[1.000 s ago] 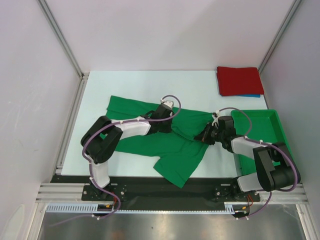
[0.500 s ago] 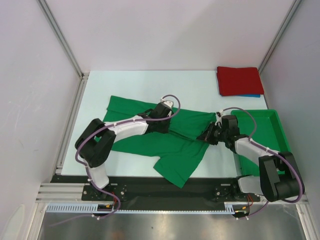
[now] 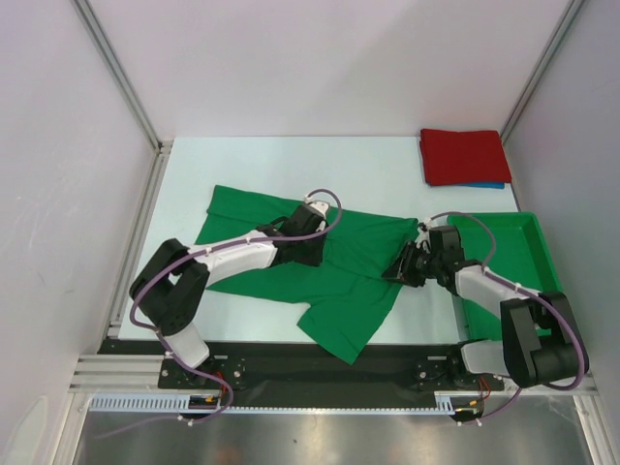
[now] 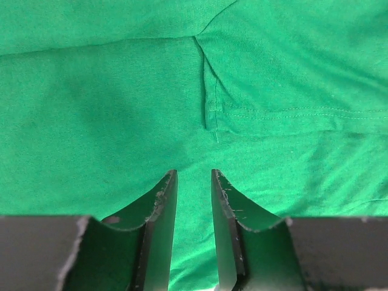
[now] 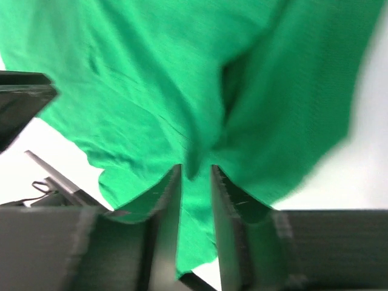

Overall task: Fold and stack the t-shirts
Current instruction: Fold the tshirt

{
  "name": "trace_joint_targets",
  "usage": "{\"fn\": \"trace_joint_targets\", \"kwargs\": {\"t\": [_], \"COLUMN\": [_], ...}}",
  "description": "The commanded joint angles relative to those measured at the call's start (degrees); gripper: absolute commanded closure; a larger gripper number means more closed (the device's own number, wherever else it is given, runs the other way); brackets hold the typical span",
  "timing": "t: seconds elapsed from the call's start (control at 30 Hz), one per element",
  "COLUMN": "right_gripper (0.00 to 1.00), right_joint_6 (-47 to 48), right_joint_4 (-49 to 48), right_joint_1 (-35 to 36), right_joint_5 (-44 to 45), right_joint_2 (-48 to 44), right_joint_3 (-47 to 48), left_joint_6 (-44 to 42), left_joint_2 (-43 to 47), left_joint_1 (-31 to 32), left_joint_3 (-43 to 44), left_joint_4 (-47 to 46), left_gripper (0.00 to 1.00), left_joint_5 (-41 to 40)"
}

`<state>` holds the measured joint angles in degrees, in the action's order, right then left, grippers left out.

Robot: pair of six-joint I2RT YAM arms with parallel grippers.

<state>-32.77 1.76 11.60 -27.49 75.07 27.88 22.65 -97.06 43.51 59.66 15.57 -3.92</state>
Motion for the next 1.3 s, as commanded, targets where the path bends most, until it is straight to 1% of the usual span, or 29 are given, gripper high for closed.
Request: {"fn": "trace_joint_targets", "kwargs": {"t": [0.0, 0.03, 0.07, 0.1, 0.17, 0.2, 0.23, 0.27, 0.33, 0.37, 0.4, 0.5, 0.57, 0.67, 0.77, 0.83, 0.87, 0.97, 1.0, 1.03, 1.07, 1.1, 1.13, 1.17, 1.2, 1.27], "right_gripper": [0.67, 0.64, 0.59, 0.56, 0.53, 0.52, 0.51, 0.52, 0.56, 0.59, 0.59, 0.6, 0.59, 0.55, 0.54, 0.54, 0.54, 0.56, 0.54, 0.52, 0.44, 0.4, 0.38, 0.35, 0.34, 0.34], "right_joint_6": [4.1, 6.0, 6.9, 7.7, 9.3, 9.6, 9.5, 8.8, 7.8, 7.0, 6.9, 7.5, 7.6, 7.9, 8.2, 7.7, 7.7, 7.5, 7.3, 7.4, 7.6, 7.8, 7.8, 7.7, 7.4, 6.7], "right_joint_4": [7.9, 9.9, 13.2, 14.8, 15.9, 15.3, 14.4, 11.7, 8.0, 5.9, 5.0, 3.3, 2.8, 1.2, -0.8, -1.2, -3.1, -2.0, -1.9, -1.9, -2.0, 0.0, 1.3, 2.2, 2.9, 5.5], "right_joint_1": [-1.2, -1.3, -1.7, -1.8, -2.2, -2.4, -2.4, -2.4, -2.5, -2.7, -3.1, -4.5, -6.5, -8.6, -11.1, -11.7, -13.0, -13.7, -13.4, -13.1, -12.7, -12.2, -11.8, -10.1, -8.5, -6.9], "right_joint_5": [3.5, 6.4, 7.8, 9.4, 12.2, 12.3, 11.3, 10.3, 6.6, 6.0, 5.8, 7.0, 5.4, 4.8, 4.1, 3.1, 2.6, -0.3, -0.9, -1.5, -1.1, -0.3, 1.2, 1.7, 2.1, 3.0], "right_joint_2": [-4.1, -6.1, -7.0, -7.7, -8.7, -8.6, -8.2, -7.5, -3.4, -1.7, 1.9, 7.1, 9.2, 11.9, 15.6, 17.4, 19.4, 20.6, 19.8, 18.5, 17.0, 12.6, 10.6, 8.3, 4.9, 1.8], "right_joint_3": [3.8, 4.5, 5.2, 7.1, 8.4, 9.0, 10.3, 10.7, 12.8, 13.8, 15.0, 19.0, 21.2, 21.9, 22.4, 22.9, 23.5, 24.3, 23.6, 21.6, 20.5, 19.1, 17.8, 15.7, 14.8, 12.1], "left_joint_6": [1.3, 1.2, 1.3, 1.7, 2.5, 4.0, 4.9, 5.9, 8.4, 9.0, 9.9, 11.6, 12.0, 11.7, 11.3, 11.3, 11.1, 9.6, 8.3, 7.6, 7.0, 5.8, 5.2, 4.6, 3.5, 2.8], "left_joint_2": [4.6, 5.0, 5.3, 5.3, 4.5, 3.4, 2.4, 1.6, -1.9, -3.3, -5.0, -8.8, -9.8, -10.1, -11.0, -11.5, -11.3, -8.6, -7.5, -4.4, -3.0, -1.3, 0.9, 1.8, 2.0, 1.5], "left_joint_1": [0.2, 0.2, 0.2, 0.1, 0.0, -0.4, -0.6, -0.9, -1.2, -1.4, -1.4, -1.2, -1.2, -1.1, -1.1, -1.2, -1.2, -1.1, -1.0, -1.0, -1.0, -1.0, -1.1, -1.1, -1.1, -1.2], "left_joint_3": [0.0, 0.4, 1.4, 1.9, 3.4, 3.9, 4.5, 5.3, 6.1, 7.8, 8.7, 10.1, 9.5, 7.9, 7.1, 6.4, 5.2, 3.0, 2.4, 0.8, -0.1, -0.9, -2.2, -2.4, -2.4, -1.7], "left_joint_4": [-2.1, -2.5, -3.1, -3.8, -6.2, -7.2, -8.1, -11.1, -14.4, -15.4, -17.1, -18.5, -19.3, -19.7, -19.6, -19.4, -19.4, -17.8, -17.1, -16.0, -16.0, -16.0, -14.0, -13.6, -12.7, -10.6], "left_gripper": [0.66, 0.66, 0.66, 0.66, 0.66, 0.66, 0.66, 0.66, 0.66, 0.66, 0.67, 0.67, 0.67, 0.66, 0.67, 0.67, 0.67, 0.67, 0.67, 0.66, 0.64, 0.62, 0.57, 0.55, 0.55, 0.55], "left_joint_5": [0.5, 1.0, 1.2, 1.6, 3.4, 5.6, 7.0, 10.6, 13.8, 16.6, 17.7, 20.3, 21.1, 20.8, 21.1, 20.3, 19.6, 16.4, 14.9, 13.2, 10.3, 8.8, 7.8, 6.6, 6.1, 5.6]}}
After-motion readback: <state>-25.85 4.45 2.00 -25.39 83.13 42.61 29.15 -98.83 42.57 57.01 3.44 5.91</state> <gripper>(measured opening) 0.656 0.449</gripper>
